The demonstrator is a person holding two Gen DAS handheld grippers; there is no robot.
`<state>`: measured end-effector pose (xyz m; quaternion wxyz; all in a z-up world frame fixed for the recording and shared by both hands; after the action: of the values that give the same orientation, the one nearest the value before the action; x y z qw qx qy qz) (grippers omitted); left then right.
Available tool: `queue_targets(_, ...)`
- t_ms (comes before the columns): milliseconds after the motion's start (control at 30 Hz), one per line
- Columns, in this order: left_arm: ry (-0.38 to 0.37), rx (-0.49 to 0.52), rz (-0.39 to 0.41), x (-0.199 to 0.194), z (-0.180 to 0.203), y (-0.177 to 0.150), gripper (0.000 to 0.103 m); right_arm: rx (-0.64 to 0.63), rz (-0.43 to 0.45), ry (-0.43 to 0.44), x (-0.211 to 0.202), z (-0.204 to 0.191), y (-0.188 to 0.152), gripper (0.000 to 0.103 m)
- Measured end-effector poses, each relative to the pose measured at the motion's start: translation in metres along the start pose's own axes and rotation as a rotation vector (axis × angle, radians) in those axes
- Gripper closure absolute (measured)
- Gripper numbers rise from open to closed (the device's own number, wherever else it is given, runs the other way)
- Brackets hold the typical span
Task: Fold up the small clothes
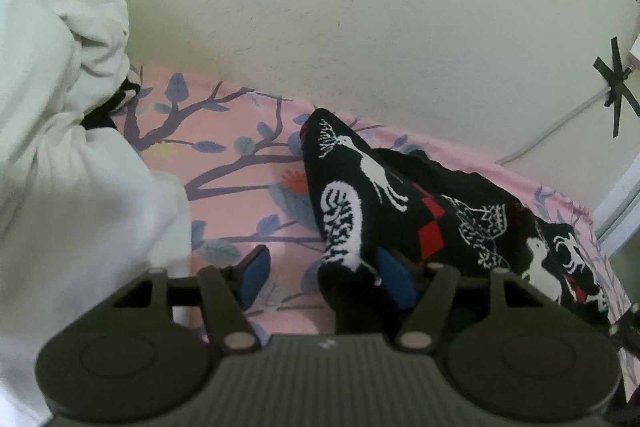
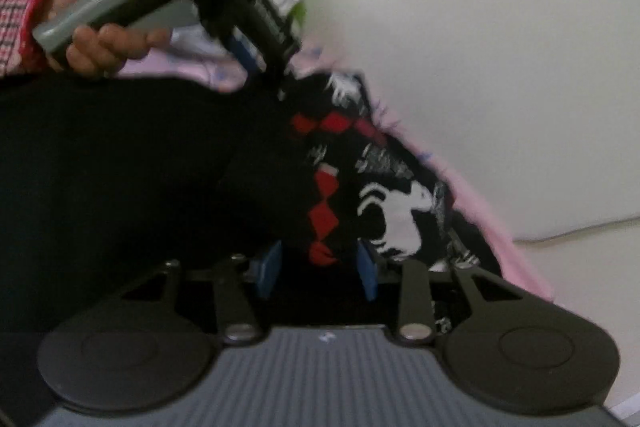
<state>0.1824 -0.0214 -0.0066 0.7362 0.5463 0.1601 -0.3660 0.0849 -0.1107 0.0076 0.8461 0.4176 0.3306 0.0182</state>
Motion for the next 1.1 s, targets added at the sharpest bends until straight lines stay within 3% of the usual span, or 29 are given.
queue_targets(100, -0.020, -0.027, 0.007, -0.013, -0.002, 0.005, 0.035, 0.292, 0.115, 0.078, -0.023, 0.038, 0.001, 0.048)
queue_targets(167, -0.026, -0.046, 0.011, -0.021, -0.004, 0.008, 0.032, 0.512, 0.212, 0.138, -0.035, 0.070, -0.005, 0.047)
queue_targets(200, -0.028, -0.051, 0.014, -0.024, -0.005, 0.008, 0.031, 0.609, 0.232, 0.126, -0.036, 0.084, -0.011, 0.046)
queue_targets(300, -0.023, -0.057, 0.021, -0.032, -0.006, 0.009, 0.030, 0.811, 0.179, 0.053, -0.007, 0.116, -0.028, 0.046)
queue_targets(367, -0.018, -0.052, 0.020, -0.033, -0.007, 0.007, 0.030, 0.917, 0.116, 0.076, 0.021, 0.122, -0.041, 0.043)
queue_targets(400, -0.012, -0.050, 0.016, -0.032, -0.008, 0.006, 0.030, 0.964, 0.078, 0.105, 0.033, 0.122, -0.048, 0.059)
queue_targets(433, -0.005, -0.050, 0.009, -0.031, -0.010, 0.004, 0.030, 0.997, 0.046, 0.129, 0.042, 0.118, -0.054, 0.092)
queue_targets(500, 0.001, -0.053, -0.006, -0.027, -0.013, 0.002, 0.030, 1.027, 0.065, 0.123, 0.038, 0.114, -0.063, 0.095)
queue_targets(600, 0.001, -0.057, -0.022, -0.021, -0.016, 0.002, 0.030, 1.040, 0.102, -0.013, 0.004, 0.106, -0.074, 0.096)
queue_targets(700, 0.004, -0.032, -0.048, -0.012, -0.011, -0.001, 0.030, 1.018, 0.035, -0.079, -0.001, 0.093, -0.083, 0.094)
queue_targets(767, 0.027, -0.001, -0.052, -0.010, -0.007, -0.003, 0.030, 0.996, 0.044, -0.082, -0.005, 0.088, -0.074, 0.072)
queue_targets(800, 0.038, 0.008, -0.053, -0.012, -0.004, -0.003, 0.030, 0.989, 0.058, -0.087, -0.009, 0.086, -0.070, 0.053)
queue_targets(900, 0.034, 0.016, -0.039, -0.031, -0.003, -0.001, 0.030, 0.990, 0.140, -0.073, -0.037, 0.077, -0.061, 0.051)
queue_targets(1100, 0.066, 0.167, -0.071, -0.088, -0.010, -0.042, 0.030, 1.018, 0.143, -0.052, -0.117, 0.040, -0.093, 0.051)
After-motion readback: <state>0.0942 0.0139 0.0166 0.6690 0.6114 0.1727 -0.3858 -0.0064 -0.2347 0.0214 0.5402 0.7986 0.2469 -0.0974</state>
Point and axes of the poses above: each gripper's, at about its wrist camera, not at the fingertips, and x roughly the way its jaws point, z to its right, y to its top, the point moved 3 cm from there along x, roughly the way its jaws point, and after that the axes turned 2 degrees about -x, right-handed, at the moved point
